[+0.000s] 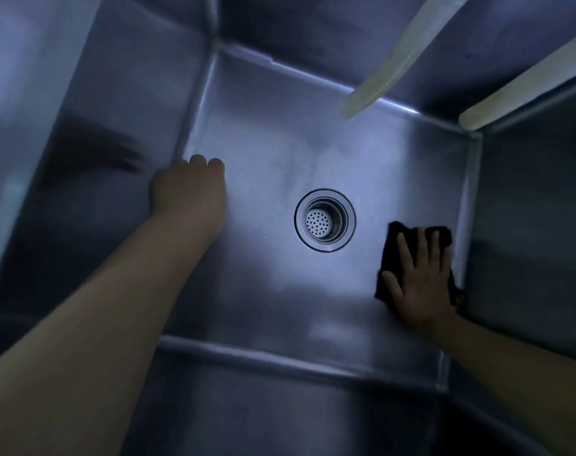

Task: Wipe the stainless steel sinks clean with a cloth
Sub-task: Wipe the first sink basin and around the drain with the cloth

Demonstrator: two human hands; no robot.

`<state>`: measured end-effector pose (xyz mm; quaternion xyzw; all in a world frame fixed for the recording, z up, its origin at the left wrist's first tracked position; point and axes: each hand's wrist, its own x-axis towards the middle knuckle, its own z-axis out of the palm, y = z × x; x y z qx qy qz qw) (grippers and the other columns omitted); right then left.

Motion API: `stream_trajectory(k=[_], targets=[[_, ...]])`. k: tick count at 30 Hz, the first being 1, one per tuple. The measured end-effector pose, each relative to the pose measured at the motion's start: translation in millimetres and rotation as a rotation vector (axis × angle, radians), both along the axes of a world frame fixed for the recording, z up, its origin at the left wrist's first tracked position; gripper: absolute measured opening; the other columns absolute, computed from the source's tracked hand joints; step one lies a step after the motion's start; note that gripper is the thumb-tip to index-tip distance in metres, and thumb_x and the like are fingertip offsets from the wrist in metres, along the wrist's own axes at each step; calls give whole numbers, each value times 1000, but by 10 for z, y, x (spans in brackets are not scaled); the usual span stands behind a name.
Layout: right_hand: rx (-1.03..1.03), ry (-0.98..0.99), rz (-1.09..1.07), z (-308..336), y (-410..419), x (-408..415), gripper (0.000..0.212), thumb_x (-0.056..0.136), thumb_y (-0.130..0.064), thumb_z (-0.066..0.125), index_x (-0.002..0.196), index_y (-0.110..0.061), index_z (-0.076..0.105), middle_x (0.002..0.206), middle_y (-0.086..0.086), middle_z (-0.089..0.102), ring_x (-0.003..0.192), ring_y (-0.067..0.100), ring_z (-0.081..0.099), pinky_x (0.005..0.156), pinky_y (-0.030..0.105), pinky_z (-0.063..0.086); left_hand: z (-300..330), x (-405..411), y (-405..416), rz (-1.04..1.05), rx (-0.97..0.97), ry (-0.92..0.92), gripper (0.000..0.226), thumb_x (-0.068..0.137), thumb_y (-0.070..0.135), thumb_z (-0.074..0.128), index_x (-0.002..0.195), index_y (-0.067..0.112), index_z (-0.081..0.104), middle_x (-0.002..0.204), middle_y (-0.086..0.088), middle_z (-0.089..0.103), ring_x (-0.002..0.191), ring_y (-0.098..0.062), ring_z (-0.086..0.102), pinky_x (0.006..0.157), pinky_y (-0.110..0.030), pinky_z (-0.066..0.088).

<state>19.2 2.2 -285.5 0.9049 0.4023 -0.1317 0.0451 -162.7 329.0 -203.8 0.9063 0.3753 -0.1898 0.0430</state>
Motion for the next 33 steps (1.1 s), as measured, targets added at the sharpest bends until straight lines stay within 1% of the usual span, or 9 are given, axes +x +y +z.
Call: stream_trajectory(k=[3, 6, 8, 12, 19, 23, 29, 31, 33], targets=[[-8, 27, 161, -34, -184, -435, 74, 92, -60, 22, 147, -12, 28, 152, 27, 15, 141, 46, 5, 110, 62, 8, 35, 21, -2, -9, 8, -12, 23, 83, 5, 47, 106, 8, 50, 110, -13, 52, 103, -34, 53, 68, -36, 32], [-12, 34, 293, -64, -106, -720, 72, 93, -61, 16, 146, -14, 25, 150, 29, 22, 140, 47, 9, 109, 65, 11, 73, 37, -12, -15, 2, -26, 22, 84, 6, 50, 106, 8, 50, 109, -13, 53, 101, -34, 53, 66, -35, 32], [-4, 27, 387, -82, 53, -867, 71, 92, -60, 21, 146, -15, 26, 149, 29, 25, 140, 49, 13, 107, 67, 14, 92, 40, -15, -17, -5, -20, 24, 82, 6, 55, 106, 8, 50, 107, -13, 52, 100, -34, 53, 65, -35, 32], [66, 36, 493, -131, 533, -1265, 76, 85, -56, 43, 148, -19, 25, 152, 25, 24, 140, 50, 11, 109, 67, 13, 96, 47, -7, -14, -27, 2, 27, 82, 3, 52, 109, 7, 49, 112, -14, 51, 104, -34, 51, 68, -37, 32], [109, 157, 742, -182, 1227, -1807, 67, 89, -50, 44, 149, -25, 27, 157, 15, 19, 145, 38, 5, 115, 60, 3, 68, 43, -21, -27, -19, 45, 29, 84, 2, 48, 112, 6, 48, 115, -15, 50, 106, -34, 49, 70, -37, 32], [151, 209, 885, -223, 1108, -1791, 57, 95, -46, 40, 147, -26, 31, 157, 11, 21, 146, 34, 7, 116, 54, 8, 30, 17, -42, -31, -24, 76, 28, 86, 3, 46, 113, 6, 48, 116, -16, 50, 108, -35, 48, 73, -38, 34], [200, 278, 1037, -215, 625, -1403, 52, 97, -40, 42, 145, -21, 37, 154, 10, 28, 145, 31, 16, 118, 50, 12, -39, -38, -57, -74, 20, -18, 17, 90, 11, 45, 105, 5, 50, 107, -17, 53, 98, -36, 51, 64, -35, 29], [176, 298, 1011, -143, 478, -1199, 49, 96, -36, 44, 142, -19, 41, 151, 10, 33, 142, 33, 23, 116, 53, 17, -62, -51, -78, -66, 16, -66, 15, 90, 11, 45, 103, 5, 51, 105, -17, 55, 96, -36, 53, 63, -35, 30], [191, 280, 902, -48, 361, -1003, 46, 93, -26, 52, 137, -14, 48, 146, 14, 42, 137, 37, 33, 110, 57, 25, -63, -52, -137, -33, -14, -105, 17, 89, 9, 45, 104, 5, 52, 106, -18, 57, 95, -37, 55, 66, -36, 34]])
